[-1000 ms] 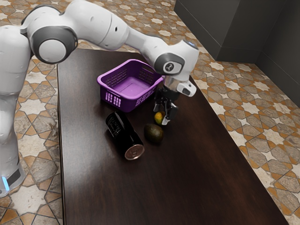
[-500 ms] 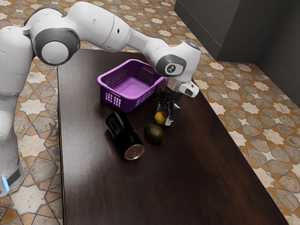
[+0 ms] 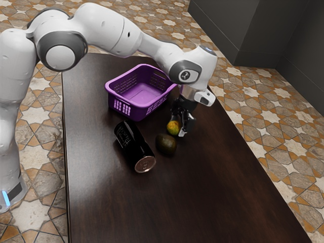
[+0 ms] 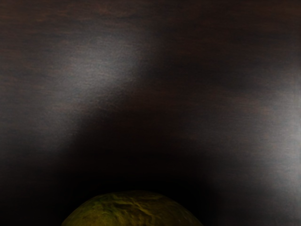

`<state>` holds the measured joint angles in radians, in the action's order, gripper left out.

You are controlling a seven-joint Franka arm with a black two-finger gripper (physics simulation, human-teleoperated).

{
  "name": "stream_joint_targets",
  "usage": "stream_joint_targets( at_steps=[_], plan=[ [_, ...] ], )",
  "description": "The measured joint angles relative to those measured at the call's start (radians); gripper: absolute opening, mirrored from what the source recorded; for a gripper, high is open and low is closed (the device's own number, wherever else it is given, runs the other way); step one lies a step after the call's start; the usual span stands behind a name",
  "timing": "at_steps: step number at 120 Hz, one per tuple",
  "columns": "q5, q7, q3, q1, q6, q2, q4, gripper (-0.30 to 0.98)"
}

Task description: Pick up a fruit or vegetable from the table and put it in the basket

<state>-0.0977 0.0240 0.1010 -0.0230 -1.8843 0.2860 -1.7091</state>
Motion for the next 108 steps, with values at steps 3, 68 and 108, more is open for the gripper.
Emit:
stream_joint_targets(
  at_steps=[3, 68, 108],
  plan=[
    [-0.002, -0.001, 0.000, 0.000, 0.000, 0.000, 0.000, 0.58],
    [0.025, -0.032, -0.001, -0.002, 0.025, -0.004, 0.099, 0.36],
    [0.081, -0.042, -0.001, -0.005, 0.144, -0.030, 0.229, 0.36]
  ],
)
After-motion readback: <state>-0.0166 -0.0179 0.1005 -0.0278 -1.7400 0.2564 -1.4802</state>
